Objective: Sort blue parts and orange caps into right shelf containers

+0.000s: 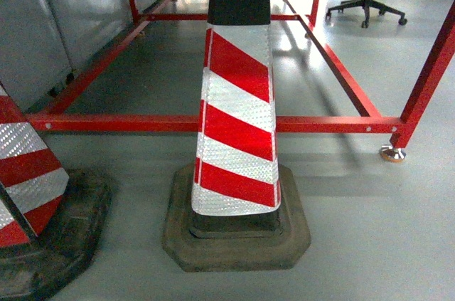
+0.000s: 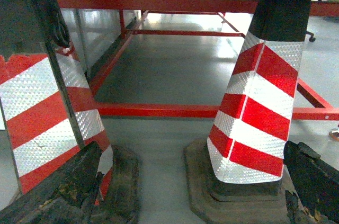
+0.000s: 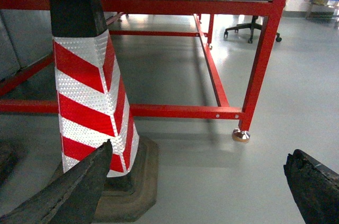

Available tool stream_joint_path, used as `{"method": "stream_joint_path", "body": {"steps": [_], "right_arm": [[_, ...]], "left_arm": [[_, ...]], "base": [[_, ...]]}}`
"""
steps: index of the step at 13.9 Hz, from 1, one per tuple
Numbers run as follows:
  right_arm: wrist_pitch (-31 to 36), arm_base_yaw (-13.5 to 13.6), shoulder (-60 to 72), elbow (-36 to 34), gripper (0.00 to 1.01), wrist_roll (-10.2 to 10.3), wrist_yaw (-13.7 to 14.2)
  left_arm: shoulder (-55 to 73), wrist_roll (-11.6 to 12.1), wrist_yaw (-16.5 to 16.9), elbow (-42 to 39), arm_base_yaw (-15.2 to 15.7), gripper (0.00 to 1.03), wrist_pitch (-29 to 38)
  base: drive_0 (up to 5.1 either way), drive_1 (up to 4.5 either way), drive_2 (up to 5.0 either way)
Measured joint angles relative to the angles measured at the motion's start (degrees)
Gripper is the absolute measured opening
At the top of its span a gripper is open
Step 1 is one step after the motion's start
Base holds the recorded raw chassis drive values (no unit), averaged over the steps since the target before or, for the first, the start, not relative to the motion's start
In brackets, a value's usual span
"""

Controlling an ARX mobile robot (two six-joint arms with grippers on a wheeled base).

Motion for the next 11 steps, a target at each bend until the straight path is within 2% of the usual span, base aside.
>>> {"method": "stream_joint_path", "body": {"steps": [11], "right_arm": [[0.00, 0.00, 0.00, 0.00, 0.98, 0.00, 0.00]], "left_arm": [[0.00, 0.00, 0.00, 0.00, 0.00, 0.98, 0.00]], "base": [[0.0, 0.00, 0.0]]}}
